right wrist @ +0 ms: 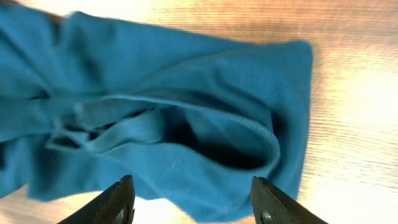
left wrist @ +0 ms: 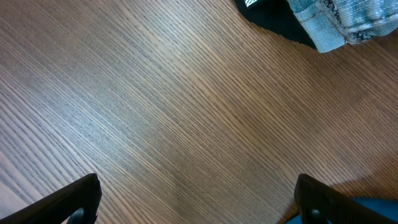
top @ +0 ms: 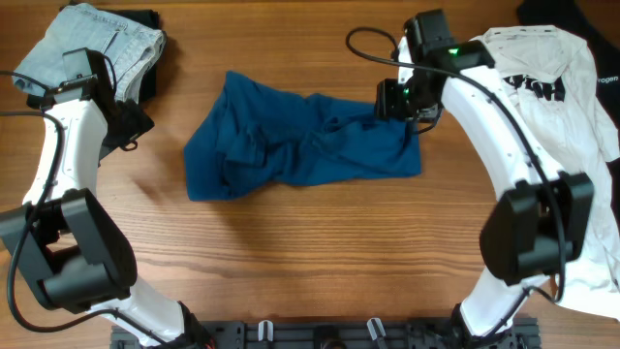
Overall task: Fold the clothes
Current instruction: 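Grasp the polo's right end with the right gripper and fold it leftward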
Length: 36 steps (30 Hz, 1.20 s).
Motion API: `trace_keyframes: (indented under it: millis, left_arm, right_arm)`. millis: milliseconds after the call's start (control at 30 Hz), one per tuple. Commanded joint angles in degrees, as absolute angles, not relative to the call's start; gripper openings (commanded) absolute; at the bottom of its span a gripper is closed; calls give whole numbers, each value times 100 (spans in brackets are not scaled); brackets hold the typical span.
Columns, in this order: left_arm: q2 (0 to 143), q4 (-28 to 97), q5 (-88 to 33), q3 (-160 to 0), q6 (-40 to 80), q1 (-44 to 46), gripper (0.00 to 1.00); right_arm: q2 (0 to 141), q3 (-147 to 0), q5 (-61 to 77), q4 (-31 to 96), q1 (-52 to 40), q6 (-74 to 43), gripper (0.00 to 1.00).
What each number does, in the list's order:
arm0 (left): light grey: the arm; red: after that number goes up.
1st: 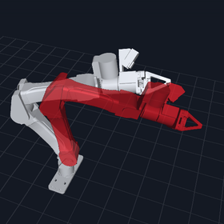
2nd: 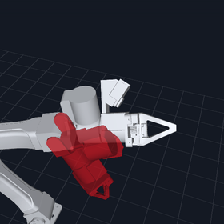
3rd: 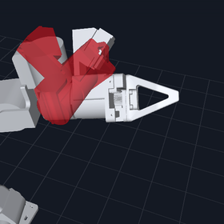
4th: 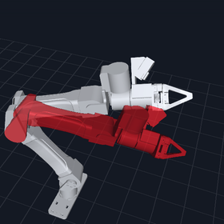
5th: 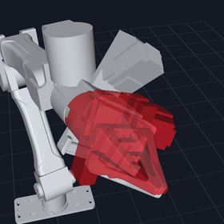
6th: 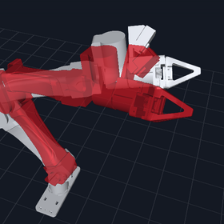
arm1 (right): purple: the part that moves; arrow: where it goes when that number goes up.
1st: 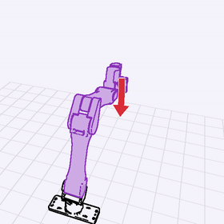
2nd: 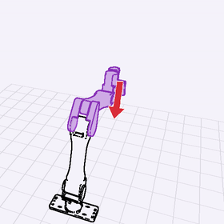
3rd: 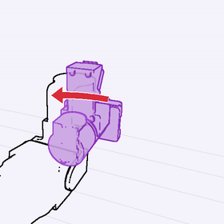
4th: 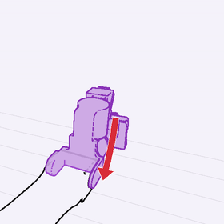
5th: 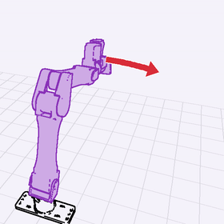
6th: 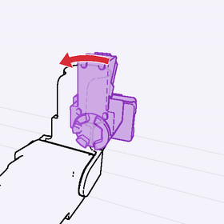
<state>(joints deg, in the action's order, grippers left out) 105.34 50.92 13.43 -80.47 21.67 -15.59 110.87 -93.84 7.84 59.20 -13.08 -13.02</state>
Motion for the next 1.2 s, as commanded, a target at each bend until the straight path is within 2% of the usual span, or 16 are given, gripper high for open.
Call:
trace_keyframes:
  millis: [0, 300, 567, 833, 900, 933, 1000, 1167]
  left_arm:
    - [10589, 5078, 1286, -8090, 2078, -1566, 100]
    - [10589, 5076, 1286, -8090, 2078, -1566, 100]
    - [10589, 5076, 1284, -8090, 2078, -1566, 100]
    - [10589, 5078, 1286, -8090, 2078, -1566, 100]
    - [10589, 5076, 1284, -8090, 2078, -1566, 100]
    - [10589, 5076, 1284, -8090, 2078, -1566, 100]
    - [10589, 5076, 1284, -8090, 2078, -1566, 100]
    - [10589, 5076, 1286, -8090, 2078, -1566, 100]
  right_arm:
    - [11555, -9306, 679, 5942, -1321, -1564, 59]
    - [11657, -9345, -73, 6377, -1308, -1957, 56]
    - [11681, -9365, -51, 5846, -1299, -2252, 58]
    - [12053, -9325, -47, 5778, -1299, -2268, 55]
    - [12053, -9325, -47, 5769, -1299, -2261, 45]
    - [12053, -9325, -47, 5765, -1299, -2263, 36]
    - [12049, -9345, 95, 5802, -1299, -2237, 6]
    - [11640, -9710, 1157, 6342, -1470, -1638, 4]
